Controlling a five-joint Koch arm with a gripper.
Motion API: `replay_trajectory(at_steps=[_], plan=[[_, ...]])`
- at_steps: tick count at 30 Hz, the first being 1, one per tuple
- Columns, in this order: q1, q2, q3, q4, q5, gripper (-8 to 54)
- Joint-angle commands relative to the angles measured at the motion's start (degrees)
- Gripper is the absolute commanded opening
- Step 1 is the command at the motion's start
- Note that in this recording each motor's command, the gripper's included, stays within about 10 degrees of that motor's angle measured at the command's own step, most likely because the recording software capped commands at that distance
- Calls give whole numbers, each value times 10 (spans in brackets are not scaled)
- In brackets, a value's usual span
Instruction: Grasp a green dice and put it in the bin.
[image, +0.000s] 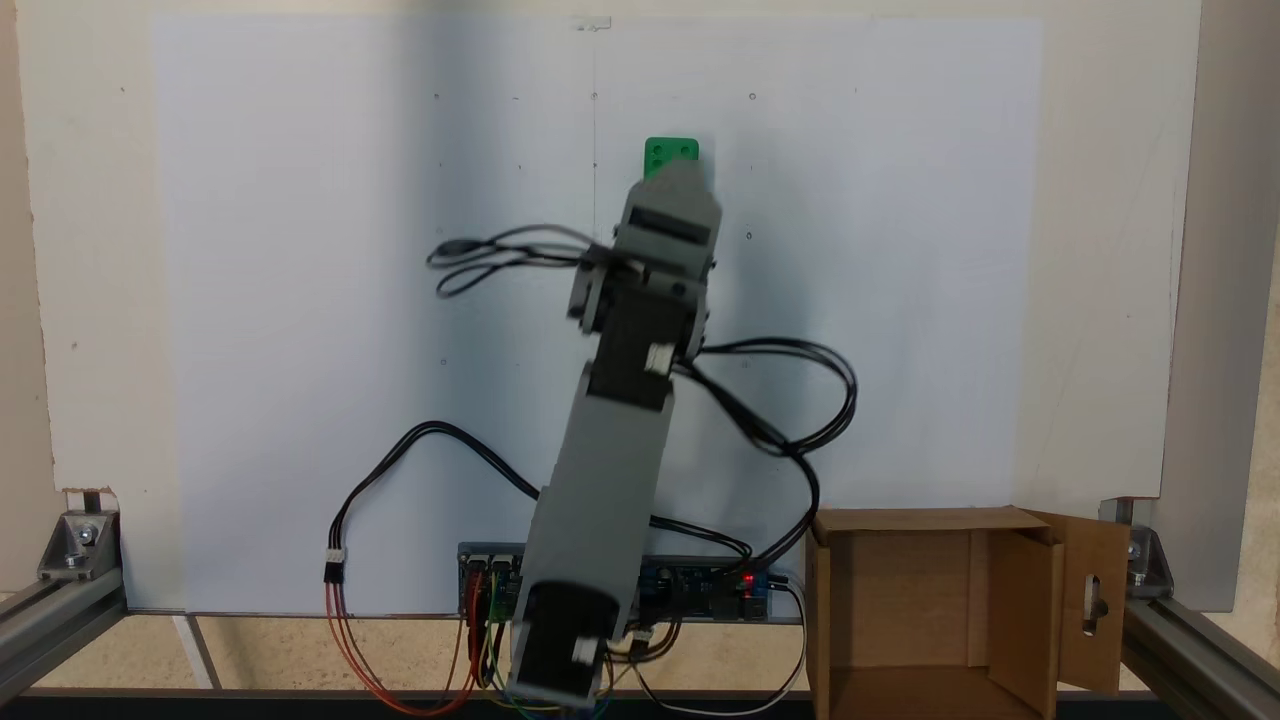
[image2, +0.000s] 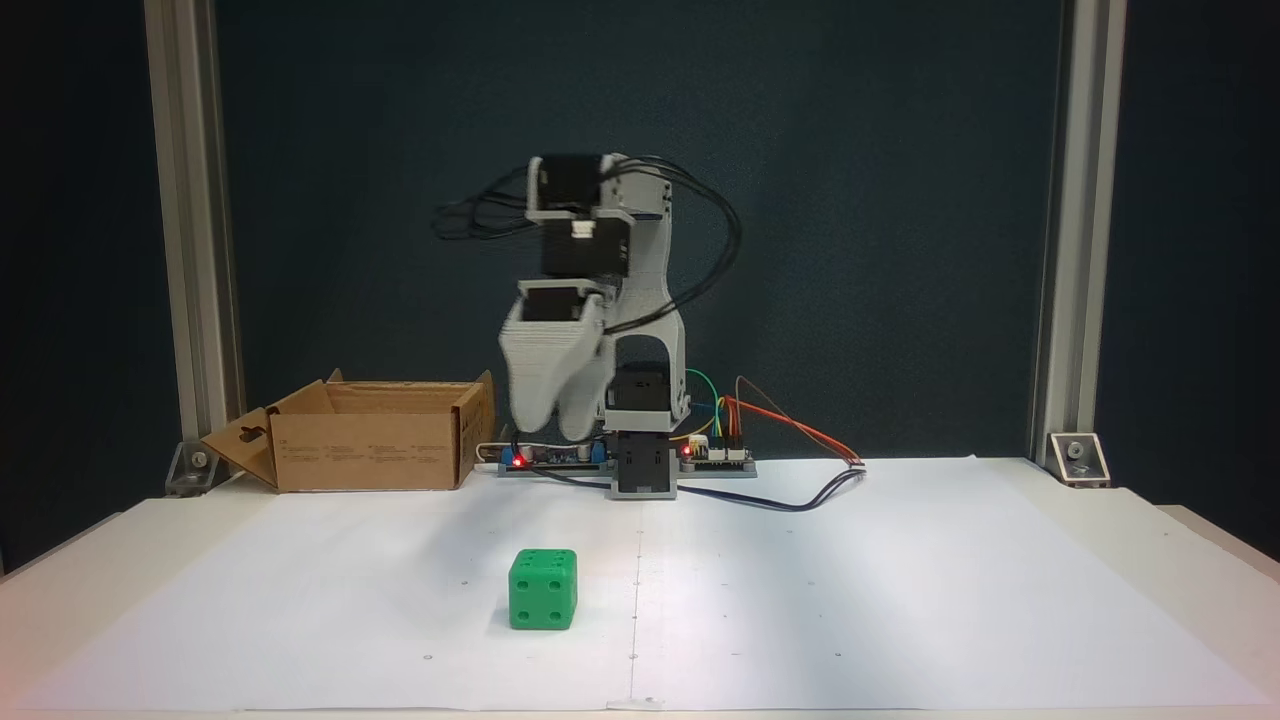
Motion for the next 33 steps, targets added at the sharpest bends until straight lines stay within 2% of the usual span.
replay_trajectory(at_steps=[1, 17, 33], plan=[[11, -22, -71, 47, -7, 446], [-1, -126, -179, 71, -94, 446], [-16, -151, -181, 63, -115, 445]])
